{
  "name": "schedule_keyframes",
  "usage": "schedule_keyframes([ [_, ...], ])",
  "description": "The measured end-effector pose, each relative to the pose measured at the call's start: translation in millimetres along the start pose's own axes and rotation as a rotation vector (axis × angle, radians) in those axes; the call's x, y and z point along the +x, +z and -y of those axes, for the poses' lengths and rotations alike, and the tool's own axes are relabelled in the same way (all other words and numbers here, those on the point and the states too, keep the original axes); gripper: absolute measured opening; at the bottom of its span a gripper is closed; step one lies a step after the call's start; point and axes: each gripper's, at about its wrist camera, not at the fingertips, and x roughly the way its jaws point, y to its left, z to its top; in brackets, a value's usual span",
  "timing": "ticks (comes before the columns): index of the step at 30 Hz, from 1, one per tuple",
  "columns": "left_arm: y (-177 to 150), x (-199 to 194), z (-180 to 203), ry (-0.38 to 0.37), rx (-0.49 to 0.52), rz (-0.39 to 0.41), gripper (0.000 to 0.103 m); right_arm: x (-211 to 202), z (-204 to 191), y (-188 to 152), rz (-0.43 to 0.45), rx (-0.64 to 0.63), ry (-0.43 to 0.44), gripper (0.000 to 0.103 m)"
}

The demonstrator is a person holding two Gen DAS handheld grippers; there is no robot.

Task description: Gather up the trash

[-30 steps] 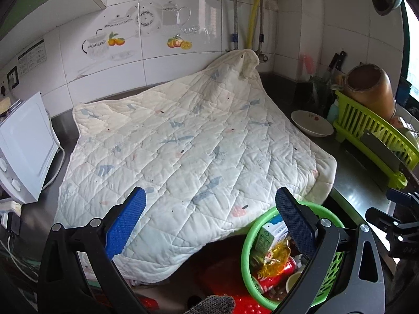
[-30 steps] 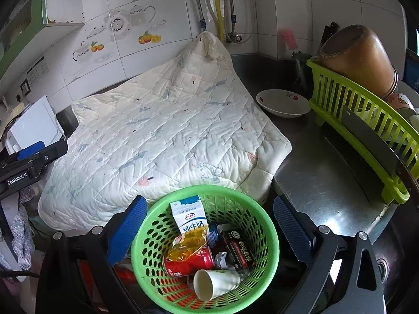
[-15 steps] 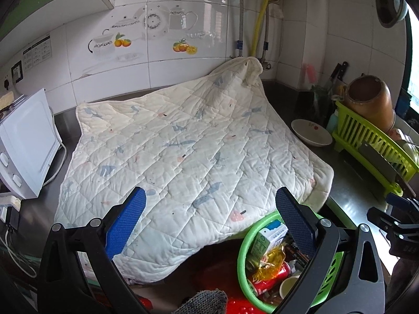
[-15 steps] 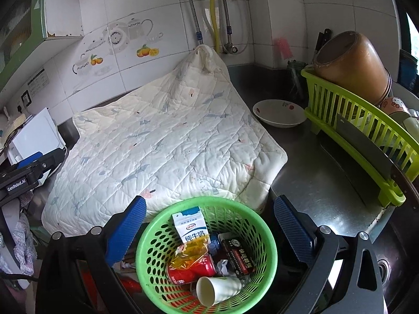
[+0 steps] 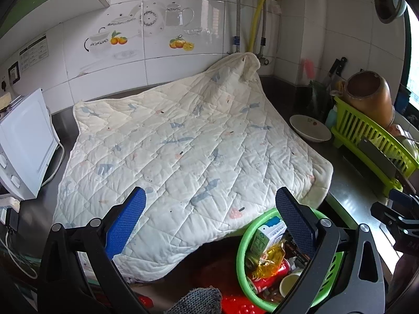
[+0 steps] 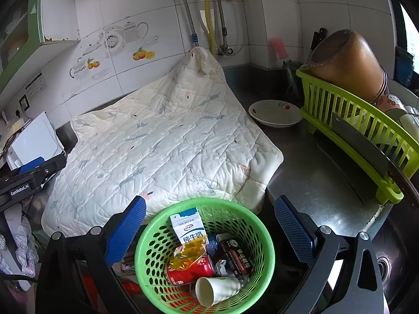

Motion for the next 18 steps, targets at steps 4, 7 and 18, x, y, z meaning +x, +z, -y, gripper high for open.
schedule_keyframes([
  [4, 0.4, 0.2, 0.0, 0.003, -0.001, -0.002, 0.098, -0.1, -0.5, 0.1, -0.002, -0.001, 0.004, 0.096],
  [7, 0.4, 0.5, -0.7, 0.003, -0.003, -0.004, 0.098, -0.5, -3.2, 2.2, 0.000, -0.005, 0.006, 0.096],
  [18, -0.2, 0.5, -0.1, 0.008, -0.003, -0.006, 0.098, 1.3, -6.4, 4.7, 0.001, -0.007, 0.015, 0.096],
])
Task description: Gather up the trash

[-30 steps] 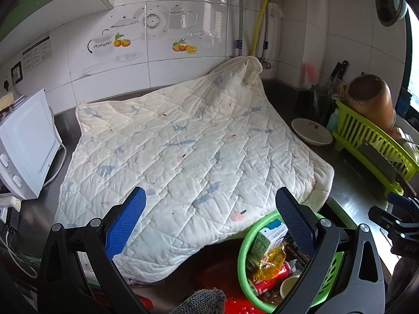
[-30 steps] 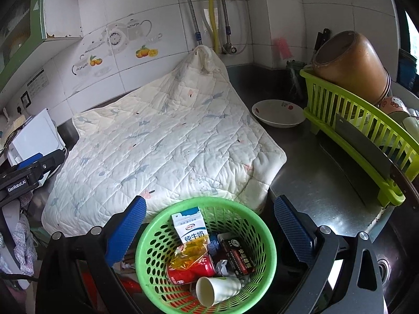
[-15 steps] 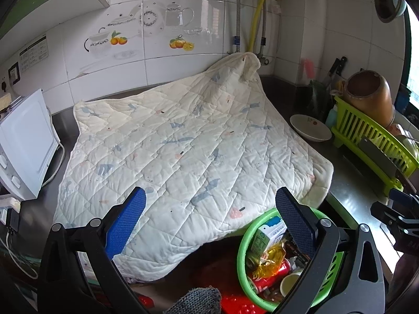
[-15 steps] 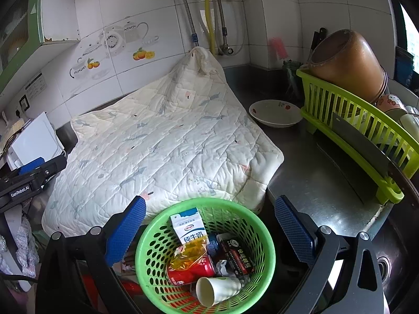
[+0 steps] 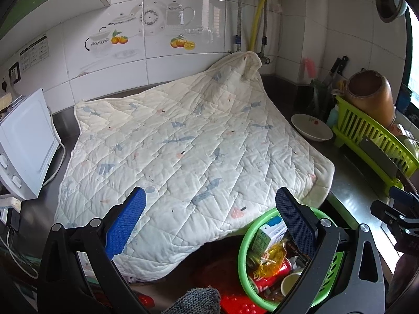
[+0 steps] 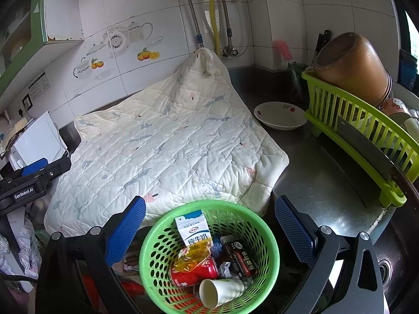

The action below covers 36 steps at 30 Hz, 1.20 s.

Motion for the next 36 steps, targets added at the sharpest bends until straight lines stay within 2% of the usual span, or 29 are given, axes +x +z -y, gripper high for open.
schedule_keyframes([
  [36, -1.8, 2.4, -0.9, -0.001, -0.006, -0.008, 0.098, -1.9, -2.6, -0.3, 0.008, 0.005, 0.009, 0.096],
])
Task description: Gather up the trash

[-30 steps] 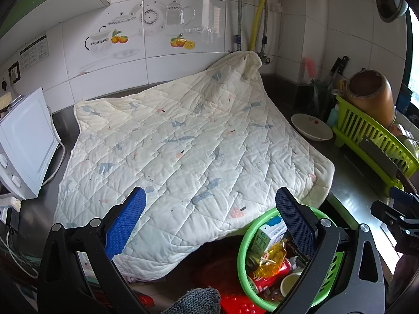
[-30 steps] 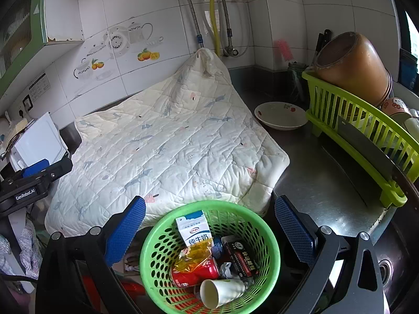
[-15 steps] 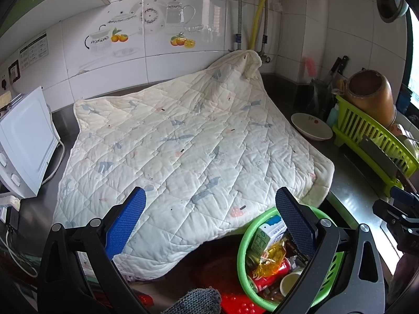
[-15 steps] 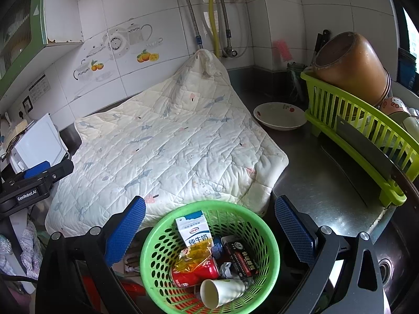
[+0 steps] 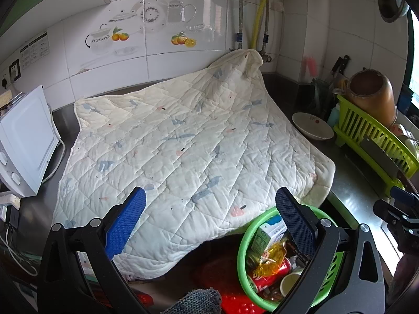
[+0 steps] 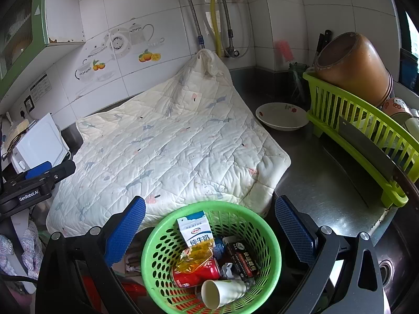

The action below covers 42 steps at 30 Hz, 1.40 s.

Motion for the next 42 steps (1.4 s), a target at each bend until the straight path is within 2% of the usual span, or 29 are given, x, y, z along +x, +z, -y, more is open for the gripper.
schedule_keyframes([
  [33, -1, -2, -4, -0.001, -0.007, -0.002, 0.098, -2, -2, -2, -0.002, 0.001, -0.002, 0.096],
  [42, -2, -10, -2, 0.010, 0.009, 0.026, 0.098, -3, -4, -3, 0.000, 0.001, 0.000, 0.096],
])
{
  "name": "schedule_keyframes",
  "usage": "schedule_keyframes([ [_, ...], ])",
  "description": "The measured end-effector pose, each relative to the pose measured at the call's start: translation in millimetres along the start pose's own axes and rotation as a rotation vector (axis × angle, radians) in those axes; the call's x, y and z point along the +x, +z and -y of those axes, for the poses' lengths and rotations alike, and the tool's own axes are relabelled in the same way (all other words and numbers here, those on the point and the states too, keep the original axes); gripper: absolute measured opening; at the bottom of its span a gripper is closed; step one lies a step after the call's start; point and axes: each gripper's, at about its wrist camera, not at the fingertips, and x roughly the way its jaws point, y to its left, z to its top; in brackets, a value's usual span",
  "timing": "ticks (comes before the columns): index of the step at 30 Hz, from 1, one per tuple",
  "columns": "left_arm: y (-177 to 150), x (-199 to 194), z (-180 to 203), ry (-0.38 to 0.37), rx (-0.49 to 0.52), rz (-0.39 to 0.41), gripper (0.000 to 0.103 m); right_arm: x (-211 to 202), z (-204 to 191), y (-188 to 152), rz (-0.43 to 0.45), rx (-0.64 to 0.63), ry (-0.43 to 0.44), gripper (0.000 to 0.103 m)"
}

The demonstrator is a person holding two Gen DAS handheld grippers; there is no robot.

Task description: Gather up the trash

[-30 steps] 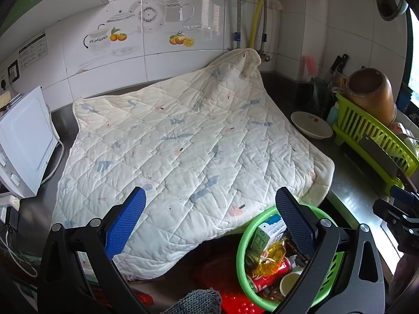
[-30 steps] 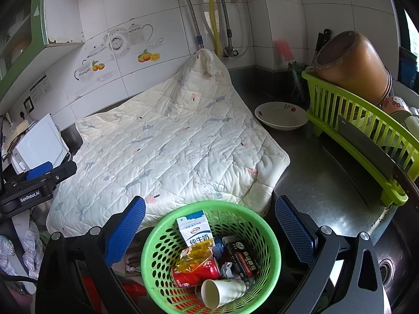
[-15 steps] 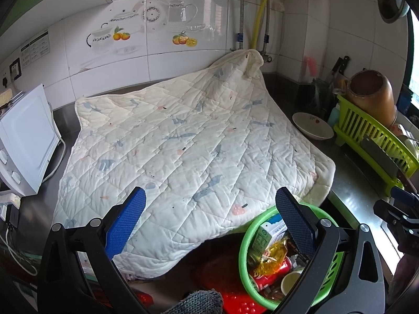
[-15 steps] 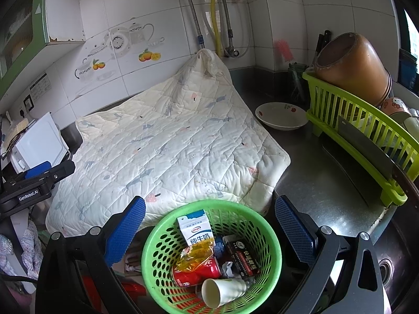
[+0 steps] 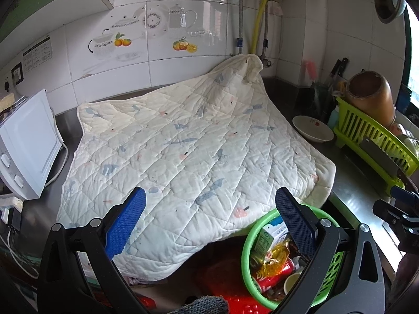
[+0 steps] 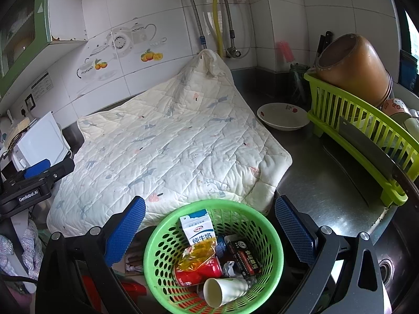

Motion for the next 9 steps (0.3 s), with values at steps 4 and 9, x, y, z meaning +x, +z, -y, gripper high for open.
schedule_keyframes([
  [4, -0.5, 2.2, -0.5, -0.004, -0.009, -0.012, 0.098, 0.5, -0.9, 0.1, -0.001, -0.004, 0.000, 0.096],
  [9, -1.7, 4.1, -0.5, -0.003, -0.014, -0.020, 0.098, 0.5, -4.7, -0.2, -0.006, -0.006, 0.003, 0.096],
])
